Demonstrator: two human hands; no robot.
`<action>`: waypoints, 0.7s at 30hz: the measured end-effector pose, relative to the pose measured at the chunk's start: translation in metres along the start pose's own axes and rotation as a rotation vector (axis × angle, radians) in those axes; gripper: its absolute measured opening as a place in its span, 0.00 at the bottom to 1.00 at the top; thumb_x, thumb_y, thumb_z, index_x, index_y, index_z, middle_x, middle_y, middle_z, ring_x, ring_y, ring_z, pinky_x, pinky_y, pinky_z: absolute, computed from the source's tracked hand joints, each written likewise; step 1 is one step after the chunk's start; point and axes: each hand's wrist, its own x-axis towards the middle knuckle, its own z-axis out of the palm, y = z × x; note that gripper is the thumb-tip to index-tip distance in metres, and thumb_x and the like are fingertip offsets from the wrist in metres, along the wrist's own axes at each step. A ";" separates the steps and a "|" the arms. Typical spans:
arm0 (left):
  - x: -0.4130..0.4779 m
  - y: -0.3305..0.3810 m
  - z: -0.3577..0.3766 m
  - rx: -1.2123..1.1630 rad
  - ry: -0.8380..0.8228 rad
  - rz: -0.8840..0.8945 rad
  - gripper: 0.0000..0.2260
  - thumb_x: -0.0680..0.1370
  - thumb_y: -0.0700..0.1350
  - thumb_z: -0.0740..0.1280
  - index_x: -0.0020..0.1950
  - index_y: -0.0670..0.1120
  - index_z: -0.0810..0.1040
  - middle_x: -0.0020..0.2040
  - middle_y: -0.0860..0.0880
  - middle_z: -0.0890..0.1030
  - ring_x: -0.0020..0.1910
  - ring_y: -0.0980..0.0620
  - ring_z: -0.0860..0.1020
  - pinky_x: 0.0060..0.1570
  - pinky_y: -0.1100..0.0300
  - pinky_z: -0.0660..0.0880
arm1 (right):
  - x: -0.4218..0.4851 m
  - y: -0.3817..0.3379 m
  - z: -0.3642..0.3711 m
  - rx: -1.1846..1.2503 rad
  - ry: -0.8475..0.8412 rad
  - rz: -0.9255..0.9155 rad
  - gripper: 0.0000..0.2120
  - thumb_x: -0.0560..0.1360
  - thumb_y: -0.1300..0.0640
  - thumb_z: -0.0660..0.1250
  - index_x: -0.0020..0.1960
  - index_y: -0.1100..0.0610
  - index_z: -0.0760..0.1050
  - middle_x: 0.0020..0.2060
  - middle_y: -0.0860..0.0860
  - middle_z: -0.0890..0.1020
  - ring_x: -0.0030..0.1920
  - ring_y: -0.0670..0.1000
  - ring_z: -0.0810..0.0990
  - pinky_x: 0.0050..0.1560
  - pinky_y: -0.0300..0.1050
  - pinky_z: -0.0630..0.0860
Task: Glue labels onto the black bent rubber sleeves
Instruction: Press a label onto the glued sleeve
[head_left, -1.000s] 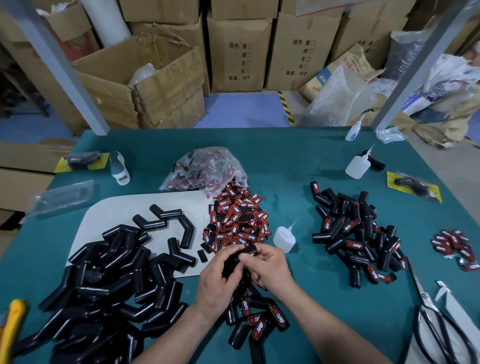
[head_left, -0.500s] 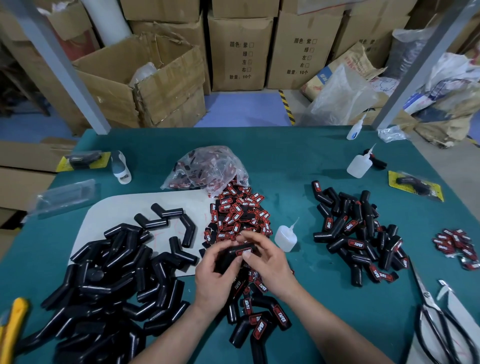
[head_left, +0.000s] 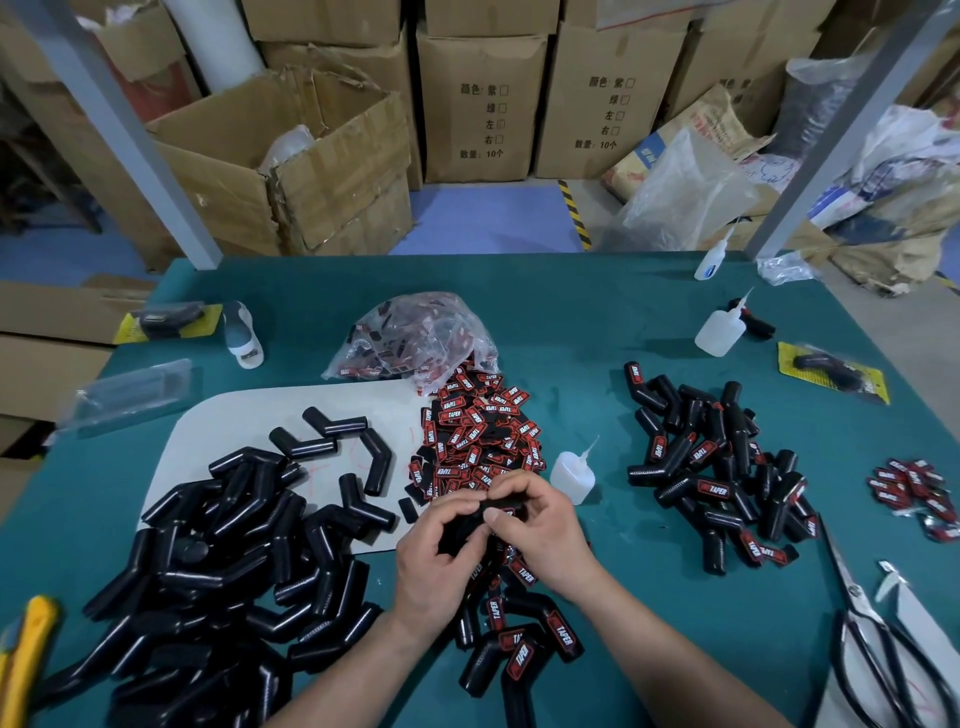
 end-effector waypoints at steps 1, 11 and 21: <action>0.000 0.000 0.000 0.009 -0.006 0.004 0.14 0.75 0.45 0.73 0.57 0.60 0.80 0.58 0.57 0.84 0.59 0.53 0.83 0.62 0.63 0.76 | 0.001 -0.001 -0.001 -0.017 -0.013 0.002 0.07 0.69 0.57 0.73 0.47 0.51 0.79 0.46 0.47 0.82 0.50 0.47 0.80 0.54 0.40 0.75; 0.012 0.007 -0.015 0.251 -0.021 0.090 0.11 0.80 0.47 0.64 0.61 0.49 0.80 0.61 0.56 0.81 0.62 0.53 0.79 0.63 0.55 0.75 | 0.007 -0.004 -0.011 -0.193 -0.136 0.069 0.07 0.66 0.60 0.68 0.39 0.48 0.76 0.42 0.45 0.80 0.44 0.46 0.77 0.48 0.39 0.73; 0.037 -0.025 -0.035 0.996 -0.056 0.016 0.20 0.68 0.32 0.76 0.60 0.41 0.82 0.67 0.37 0.76 0.68 0.34 0.74 0.64 0.34 0.71 | 0.005 -0.017 -0.023 -0.292 -0.300 0.073 0.07 0.70 0.59 0.68 0.46 0.48 0.78 0.46 0.45 0.80 0.48 0.47 0.79 0.53 0.43 0.76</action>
